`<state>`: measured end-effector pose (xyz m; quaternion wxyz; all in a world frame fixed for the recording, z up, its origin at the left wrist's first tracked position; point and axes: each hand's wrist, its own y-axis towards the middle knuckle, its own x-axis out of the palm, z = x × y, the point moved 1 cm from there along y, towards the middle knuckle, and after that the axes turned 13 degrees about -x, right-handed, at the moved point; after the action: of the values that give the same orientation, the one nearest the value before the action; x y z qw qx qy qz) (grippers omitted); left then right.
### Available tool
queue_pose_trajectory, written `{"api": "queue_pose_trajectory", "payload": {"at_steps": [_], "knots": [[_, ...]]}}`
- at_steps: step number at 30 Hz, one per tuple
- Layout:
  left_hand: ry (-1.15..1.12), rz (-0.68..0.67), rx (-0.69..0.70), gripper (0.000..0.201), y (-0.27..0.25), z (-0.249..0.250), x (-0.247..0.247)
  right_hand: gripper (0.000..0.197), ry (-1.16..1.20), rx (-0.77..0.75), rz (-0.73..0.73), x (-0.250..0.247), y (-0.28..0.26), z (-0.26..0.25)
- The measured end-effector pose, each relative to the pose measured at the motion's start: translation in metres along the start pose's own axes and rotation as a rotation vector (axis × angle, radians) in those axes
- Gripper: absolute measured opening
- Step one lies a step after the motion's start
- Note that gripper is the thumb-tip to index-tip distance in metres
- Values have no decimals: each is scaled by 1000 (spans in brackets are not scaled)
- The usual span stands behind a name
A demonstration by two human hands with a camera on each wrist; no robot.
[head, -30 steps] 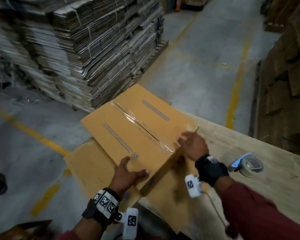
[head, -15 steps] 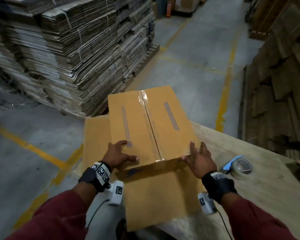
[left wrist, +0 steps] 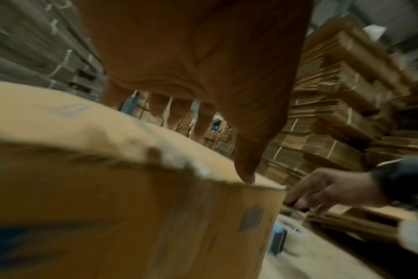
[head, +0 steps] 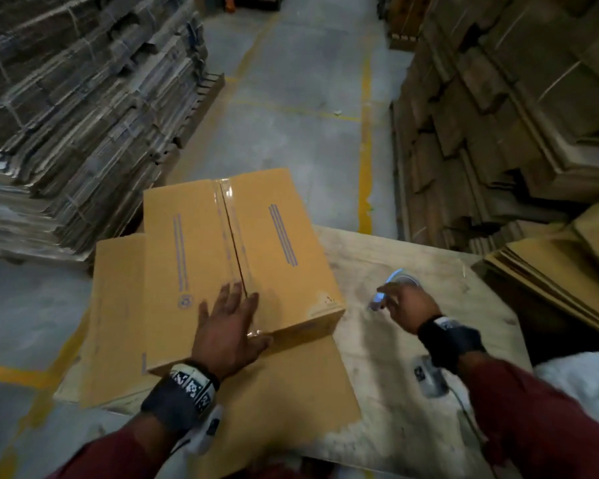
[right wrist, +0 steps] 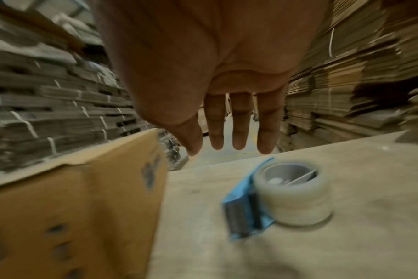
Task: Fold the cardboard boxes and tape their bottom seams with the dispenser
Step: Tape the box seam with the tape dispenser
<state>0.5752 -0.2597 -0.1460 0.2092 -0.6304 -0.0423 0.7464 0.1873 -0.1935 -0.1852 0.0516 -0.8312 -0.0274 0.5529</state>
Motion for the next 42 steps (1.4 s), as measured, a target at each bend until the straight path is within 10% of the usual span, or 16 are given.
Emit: {"api": "queue_pose_trajectory", "payload": {"at_steps": [12,20,28,33,42], "knots": [[100,55,-55,69,-24,77,37,71,-337,-79,-445,10,67,123],[50,58,-118,62,-19,84,40,35,-305,4,-463,31,42,108],[-275,92,-58,50,-42,71,28,32,22,-122,-294,18,-61,11],[-777,-492,-243,50,-68,42,17,74,-5,-258,-378,-13,-85,-88],[-1308,-521,-392,81,-125,-45,-56,67,-402,-515,-327,-14,-42,-271]]}}
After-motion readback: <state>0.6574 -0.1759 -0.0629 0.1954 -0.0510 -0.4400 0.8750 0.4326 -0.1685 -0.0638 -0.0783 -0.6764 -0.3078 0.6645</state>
